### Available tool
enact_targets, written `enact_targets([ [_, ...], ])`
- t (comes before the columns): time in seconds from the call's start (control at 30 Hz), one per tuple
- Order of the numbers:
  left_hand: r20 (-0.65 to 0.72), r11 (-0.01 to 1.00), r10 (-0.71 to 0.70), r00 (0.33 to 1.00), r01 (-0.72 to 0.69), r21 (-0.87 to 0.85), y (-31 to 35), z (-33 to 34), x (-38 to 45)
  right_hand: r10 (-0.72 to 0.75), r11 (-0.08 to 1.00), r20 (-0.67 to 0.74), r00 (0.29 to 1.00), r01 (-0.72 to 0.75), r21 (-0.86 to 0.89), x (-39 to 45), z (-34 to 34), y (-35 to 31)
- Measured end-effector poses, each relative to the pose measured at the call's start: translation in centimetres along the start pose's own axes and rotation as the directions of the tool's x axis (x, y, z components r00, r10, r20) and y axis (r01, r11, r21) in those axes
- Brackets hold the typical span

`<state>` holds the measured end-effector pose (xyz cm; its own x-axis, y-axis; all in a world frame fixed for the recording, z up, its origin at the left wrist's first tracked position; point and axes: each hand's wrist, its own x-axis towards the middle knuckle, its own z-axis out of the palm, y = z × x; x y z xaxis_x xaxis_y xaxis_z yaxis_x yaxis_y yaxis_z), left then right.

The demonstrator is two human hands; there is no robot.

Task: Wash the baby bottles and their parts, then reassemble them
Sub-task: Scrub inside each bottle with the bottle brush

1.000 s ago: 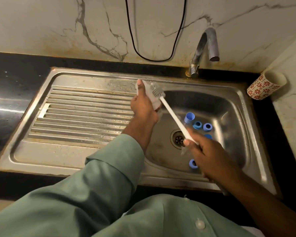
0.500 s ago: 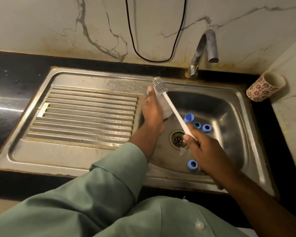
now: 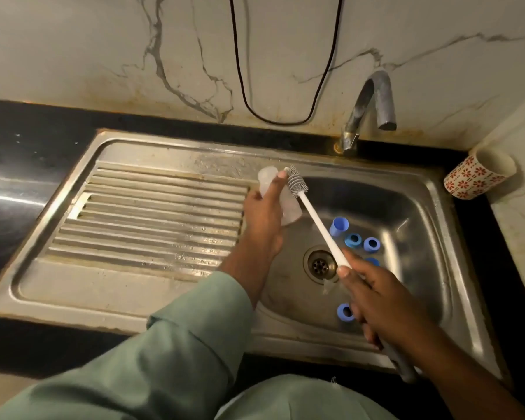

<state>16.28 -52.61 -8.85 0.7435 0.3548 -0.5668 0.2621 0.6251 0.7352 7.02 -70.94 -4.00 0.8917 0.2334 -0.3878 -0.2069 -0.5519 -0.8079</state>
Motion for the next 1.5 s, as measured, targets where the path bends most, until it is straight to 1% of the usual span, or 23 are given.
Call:
enact_targets([
  [0.03,0.056,0.999,-0.042,0.998,0.042,0.000,0.0,0.2,0.0,0.008,1.000,-0.010,1.000,-0.008,0.018,0.7,0.1,-0.2],
  [0.1,0.120,0.996,-0.072,0.990,0.078,-0.049,0.9,0.3,0.4,-0.011,0.999,-0.018,1.000,0.011,-0.032,1.3,0.1,-0.6],
  [0.2,0.080,0.993,-0.035,0.996,0.043,-0.109,2.2,0.1,1.3,-0.052,0.993,-0.029,0.998,0.048,-0.106,0.1,0.1,-0.3],
  [0.27,0.058,1.000,0.002,0.998,-0.001,-0.016,1.6,0.3,1.0,-0.040,0.993,-0.024,0.999,0.038,-0.109,0.2,0.3,-0.7],
  [0.33,0.054,0.997,-0.014,0.998,0.009,0.074,0.7,0.8,0.4,-0.023,0.997,-0.043,0.999,0.019,-0.074,1.2,0.3,-1.3],
  [0.5,-0.018,0.993,0.036,0.999,-0.038,-0.112,2.3,0.2,1.1,-0.074,0.982,-0.025,0.997,0.068,-0.178,-0.2,-0.2,-1.1],
  [0.53,-0.024,0.994,0.033,0.999,-0.035,-0.101,2.0,0.1,1.2,-0.061,0.984,-0.016,0.998,0.058,-0.171,-0.2,-0.1,-1.2],
  [0.6,-0.009,1.000,0.000,1.000,0.000,0.006,1.1,0.5,0.7,-0.061,0.989,-0.017,0.998,0.058,-0.139,0.9,0.0,-1.3],
  [0.63,0.007,0.999,-0.024,1.000,0.024,0.021,0.6,0.8,0.5,-0.059,0.990,-0.026,0.998,0.055,-0.129,1.6,0.0,-1.2],
  [0.7,0.021,0.998,-0.041,0.999,0.042,-0.056,0.8,1.0,0.9,-0.071,0.986,-0.031,0.997,0.065,-0.152,2.0,0.2,-1.0],
  [0.77,-0.040,0.993,-0.012,0.999,0.007,-0.117,1.8,0.4,1.7,-0.057,0.985,-0.013,0.998,0.054,-0.163,1.1,0.3,-0.3],
  [0.83,-0.095,0.998,0.034,0.995,-0.038,-0.047,1.6,-0.2,2.2,-0.005,0.993,0.023,1.000,0.008,-0.118,0.5,0.7,0.3],
  [0.9,-0.054,0.996,0.040,0.998,-0.035,0.081,-0.2,-0.3,1.6,0.026,0.999,-0.014,1.000,-0.027,-0.045,0.9,1.1,0.5],
  [0.93,-0.027,0.995,0.027,0.999,-0.024,0.093,-0.9,-0.2,1.2,0.028,0.999,-0.041,0.999,-0.030,-0.042,1.1,1.2,0.5],
  [0.97,-0.025,0.998,0.020,0.999,-0.018,0.055,-1.3,-0.3,0.9,0.019,0.997,-0.057,0.998,-0.024,-0.077,1.1,1.2,0.7],
  [1.03,-0.091,0.997,0.030,0.995,-0.036,-0.073,-0.5,-0.5,1.2,-0.003,0.988,-0.047,0.999,-0.005,-0.156,0.2,1.0,1.3],
  [1.1,-0.163,0.994,0.019,0.986,-0.036,-0.104,0.1,-0.8,1.7,0.007,0.985,-0.006,1.000,-0.008,-0.174,-1.0,0.5,2.2],
  [1.13,-0.152,0.996,0.004,0.988,-0.018,-0.090,0.0,-0.7,1.6,0.011,0.983,0.007,1.000,-0.010,-0.184,-1.0,0.5,2.2],
  [1.23,-0.028,0.995,-0.070,0.997,0.068,-0.068,-1.1,0.2,0.7,-0.010,0.980,-0.056,0.998,-0.001,-0.198,0.4,0.6,1.5],
  [1.3,-0.065,0.996,-0.050,0.997,0.045,-0.078,-0.9,0.1,0.6,-0.007,0.976,-0.052,0.999,-0.005,-0.219,0.4,-0.1,1.2],
  [1.37,-0.100,0.999,-0.016,0.995,0.013,-0.031,-0.2,-0.6,0.9,0.022,0.979,-0.021,1.000,-0.025,-0.201,-0.6,-1.5,1.3],
  [1.43,-0.026,1.000,-0.014,1.000,0.014,0.007,-0.1,-0.9,0.5,0.059,0.986,0.021,0.998,-0.055,-0.157,-0.9,-2.7,0.7],
  [1.5,0.064,0.999,-0.040,0.997,0.038,0.038,-0.7,-0.5,-0.4,0.030,0.988,0.009,1.000,-0.028,-0.153,0.3,-2.7,0.2],
])
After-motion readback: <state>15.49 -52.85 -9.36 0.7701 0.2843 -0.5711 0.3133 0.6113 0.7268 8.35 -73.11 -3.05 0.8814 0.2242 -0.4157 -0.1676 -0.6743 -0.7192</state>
